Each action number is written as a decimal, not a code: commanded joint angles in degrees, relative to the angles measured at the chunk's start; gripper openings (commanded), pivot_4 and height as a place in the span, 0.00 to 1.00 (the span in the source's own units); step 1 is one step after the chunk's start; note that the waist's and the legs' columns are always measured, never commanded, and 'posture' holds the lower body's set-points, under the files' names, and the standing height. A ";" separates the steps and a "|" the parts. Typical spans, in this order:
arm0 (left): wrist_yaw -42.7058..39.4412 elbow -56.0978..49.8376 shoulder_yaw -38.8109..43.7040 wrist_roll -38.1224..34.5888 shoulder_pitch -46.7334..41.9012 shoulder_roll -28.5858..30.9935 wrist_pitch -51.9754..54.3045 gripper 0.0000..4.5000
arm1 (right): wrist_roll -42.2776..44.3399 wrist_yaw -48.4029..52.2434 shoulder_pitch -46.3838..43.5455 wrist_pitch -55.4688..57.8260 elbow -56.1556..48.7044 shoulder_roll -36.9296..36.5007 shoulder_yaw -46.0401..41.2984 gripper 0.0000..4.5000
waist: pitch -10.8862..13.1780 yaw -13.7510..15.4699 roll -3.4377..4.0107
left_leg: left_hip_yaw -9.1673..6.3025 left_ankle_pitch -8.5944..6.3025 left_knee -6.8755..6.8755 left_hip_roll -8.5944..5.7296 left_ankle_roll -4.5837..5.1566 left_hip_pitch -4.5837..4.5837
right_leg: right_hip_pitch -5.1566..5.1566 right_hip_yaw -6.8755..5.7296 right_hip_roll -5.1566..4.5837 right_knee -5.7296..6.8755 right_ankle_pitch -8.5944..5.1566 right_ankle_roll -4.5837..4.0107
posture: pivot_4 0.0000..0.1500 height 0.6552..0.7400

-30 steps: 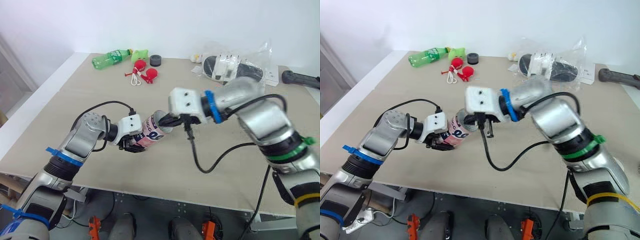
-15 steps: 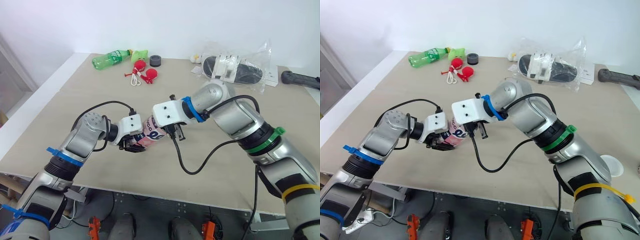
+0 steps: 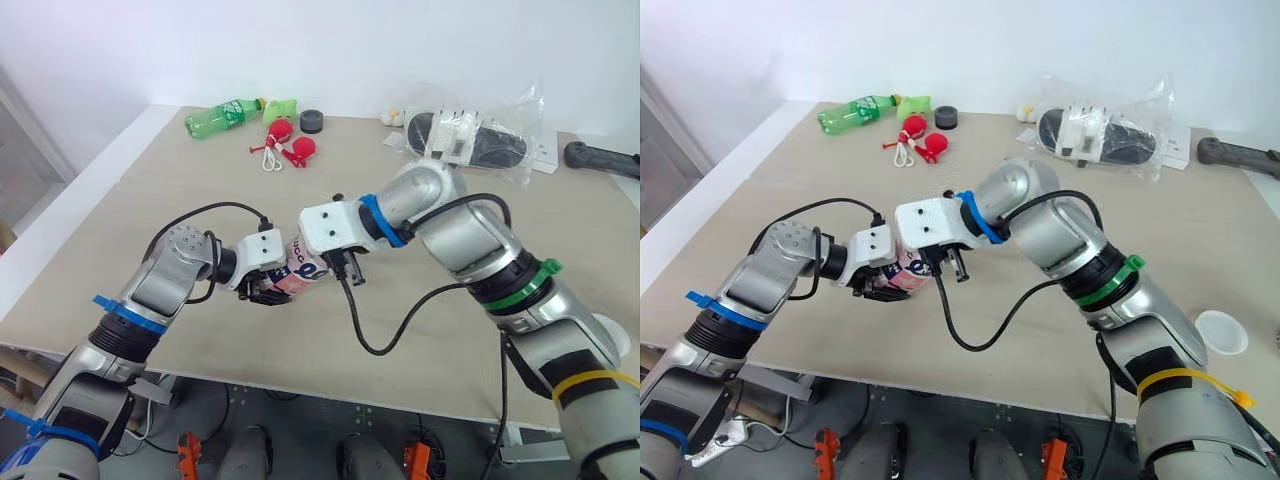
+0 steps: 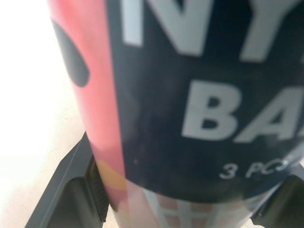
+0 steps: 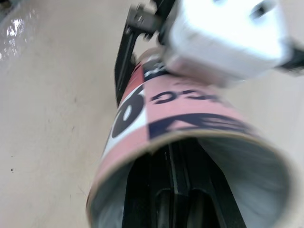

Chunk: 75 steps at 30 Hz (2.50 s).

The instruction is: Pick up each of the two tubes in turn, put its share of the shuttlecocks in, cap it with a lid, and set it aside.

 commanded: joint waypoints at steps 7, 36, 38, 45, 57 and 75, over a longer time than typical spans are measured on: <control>-1.33 2.14 -3.74 0.09 1.10 -1.45 -0.08 0.66 | 1.05 -0.18 -2.57 0.81 -0.65 -2.30 -5.29 0.01 | 0.00 0.00 0.00 | 0.00 0.00 0.00 0.00 0.00 0.01 | 0.00 -0.01 -0.01 0.00 0.00 0.01 | 1.00 1.00; -1.18 1.45 -3.64 0.01 1.41 -1.72 0.51 0.66 | -7.65 -0.32 2.61 -6.67 4.33 4.07 2.96 0.01 | -0.08 -0.15 -0.02 | 0.04 0.01 0.00 0.02 -0.01 0.20 | 0.16 -0.06 -0.05 0.01 0.00 0.01 | 1.00 1.00; -1.12 1.28 -3.56 -0.05 1.57 -1.67 0.63 0.66 | -6.43 0.02 2.18 -5.36 2.98 3.65 0.99 0.01 | -0.07 -0.14 -0.01 | 0.03 0.01 -0.01 0.04 -0.01 0.20 | 0.15 -0.06 -0.03 0.01 0.00 -0.01 | 1.00 1.00; -1.01 1.23 -3.47 -0.14 1.80 -1.56 0.75 0.66 | 0.97 1.43 1.73 3.36 -7.27 -1.16 -8.23 0.01 | -0.06 0.09 -0.02 | -0.04 0.01 -0.02 -0.21 -0.03 -0.01 | 0.08 -0.11 -0.28 0.00 -0.02 -0.03 | 1.00 1.00; -1.18 2.56 -3.50 -0.09 1.35 -2.09 -0.18 0.66 | 10.76 -0.39 5.20 12.47 -13.41 -11.52 -18.76 0.01 | -0.05 0.07 -0.05 | -0.02 0.01 -0.03 -0.59 -0.03 -0.04 | 0.10 -0.14 -0.70 -0.01 -0.14 0.16 | 1.00 1.00; 10.59 1.74 7.42 -9.32 3.14 -16.02 -9.10 0.66 | 10.31 2.07 35.36 1.91 6.98 -46.47 -39.61 0.98 | 0.32 1.06 -0.22 | 0.31 -0.15 0.01 -1.03 0.24 -0.62 | -0.06 -0.32 -1.54 -0.13 -0.41 0.60 | 1.00 1.00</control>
